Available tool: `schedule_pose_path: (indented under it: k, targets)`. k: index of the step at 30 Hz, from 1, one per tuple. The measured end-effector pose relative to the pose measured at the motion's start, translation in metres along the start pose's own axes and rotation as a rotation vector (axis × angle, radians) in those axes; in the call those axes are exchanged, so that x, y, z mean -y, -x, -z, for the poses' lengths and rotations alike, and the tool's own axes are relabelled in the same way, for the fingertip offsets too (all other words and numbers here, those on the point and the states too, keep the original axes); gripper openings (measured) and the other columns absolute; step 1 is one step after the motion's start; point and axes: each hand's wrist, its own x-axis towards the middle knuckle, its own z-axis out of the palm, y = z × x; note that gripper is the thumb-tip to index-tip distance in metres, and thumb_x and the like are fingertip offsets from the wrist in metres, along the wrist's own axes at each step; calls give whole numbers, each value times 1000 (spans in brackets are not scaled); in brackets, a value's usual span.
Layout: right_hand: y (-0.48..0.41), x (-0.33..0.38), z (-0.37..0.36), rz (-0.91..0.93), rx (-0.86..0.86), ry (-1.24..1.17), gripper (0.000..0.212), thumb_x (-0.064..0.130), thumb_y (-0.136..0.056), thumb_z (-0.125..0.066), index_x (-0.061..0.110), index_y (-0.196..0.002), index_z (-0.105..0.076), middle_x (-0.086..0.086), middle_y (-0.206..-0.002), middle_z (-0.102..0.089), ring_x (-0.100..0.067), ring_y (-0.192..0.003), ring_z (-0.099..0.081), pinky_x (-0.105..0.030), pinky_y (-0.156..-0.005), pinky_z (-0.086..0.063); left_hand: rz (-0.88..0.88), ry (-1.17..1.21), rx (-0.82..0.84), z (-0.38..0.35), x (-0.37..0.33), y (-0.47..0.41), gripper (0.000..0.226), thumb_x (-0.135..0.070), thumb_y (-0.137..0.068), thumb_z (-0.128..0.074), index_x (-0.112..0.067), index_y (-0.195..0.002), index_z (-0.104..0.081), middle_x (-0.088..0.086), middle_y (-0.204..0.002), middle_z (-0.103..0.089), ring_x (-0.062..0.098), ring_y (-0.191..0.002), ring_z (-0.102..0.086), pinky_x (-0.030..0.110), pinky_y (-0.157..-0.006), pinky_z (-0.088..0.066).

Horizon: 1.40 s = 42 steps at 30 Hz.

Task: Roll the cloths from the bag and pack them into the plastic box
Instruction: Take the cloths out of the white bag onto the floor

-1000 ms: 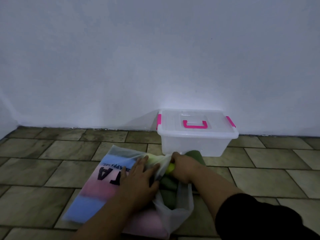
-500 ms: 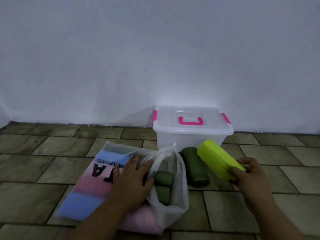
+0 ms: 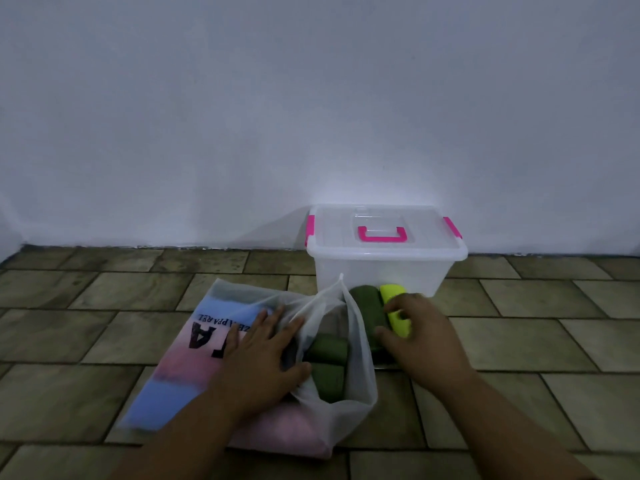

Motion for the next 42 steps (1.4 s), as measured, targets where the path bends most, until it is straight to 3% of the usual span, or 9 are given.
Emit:
schedule_pose_path:
  k: [4,9,17,22,25,32,38,40,42]
  targets:
    - [-16,40,-32,89,541,76,36,31,-83,-63,32,-118,-55,8,-108,-64,-9,-95,-60,-29,-82,-48,-9,-11,-47,-4,0,2,77,-77,-79,-24,-51,-143,8,-14,-158,12,10,-143,16,44,-111,15]
    - [-38,49,-46,31,747,299,56,39,-80,-65,29,-132,-44,-2,-129,-56,-24,-109,-56,-34,-92,-45,-9,0,-56,-2,-2,4,77,-75,-80,-27,-48,-146,3,-13,-159,9,10,-144,14,43,-112,13]
    - [-10,6,35,-140,305,-267,24,19,-78,-68,42,-87,-66,6,-86,-65,-9,-72,-63,-15,-54,-49,18,-31,-86,-4,-4,5,79,-77,-75,-20,-50,-146,4,-15,-159,10,9,-144,16,44,-113,13]
    - [16,-58,65,-504,-152,-752,16,10,-88,-59,26,-88,-64,-14,-101,-64,-29,-82,-64,-38,-59,-54,29,-25,-93,-6,-5,3,81,-80,-71,-13,-51,-144,5,-14,-159,7,10,-144,14,45,-113,13]
    - [18,-74,42,-620,-328,-576,17,16,-83,-68,28,-90,-59,-15,-95,-65,-30,-78,-64,-48,-67,-56,32,-38,-90,-6,-5,4,81,-80,-69,-11,-51,-143,8,-14,-159,7,11,-145,13,45,-114,13]
    - [20,-53,-15,-388,-198,-125,28,32,-81,-71,27,-103,-55,-7,-99,-53,-10,-71,-52,-24,-56,-38,33,-12,-63,-3,-5,6,77,-80,-71,-14,-55,-139,10,-14,-159,7,5,-141,17,40,-110,18]
    - [13,-38,3,-307,-62,79,38,51,-78,-68,25,-105,-60,-2,-104,-51,-17,-89,-53,-29,-75,-42,42,-8,12,1,-5,3,88,-82,-69,-24,-50,-144,8,-10,-159,10,13,-144,15,50,-112,13]
    - [14,-14,5,-124,-153,75,34,49,-76,-70,27,-101,-62,8,-98,-51,-9,-91,-52,-25,-74,-43,51,-1,100,6,-5,-1,94,-80,-69,-36,-48,-145,8,-11,-158,15,16,-144,17,56,-111,11]
    - [17,19,-2,67,41,-48,22,44,-77,-70,36,-94,-59,20,-91,-54,2,-84,-54,-14,-69,-42,45,17,154,11,-4,-3,95,-73,-72,-46,-48,-146,8,-10,-158,18,18,-144,18,60,-110,9]
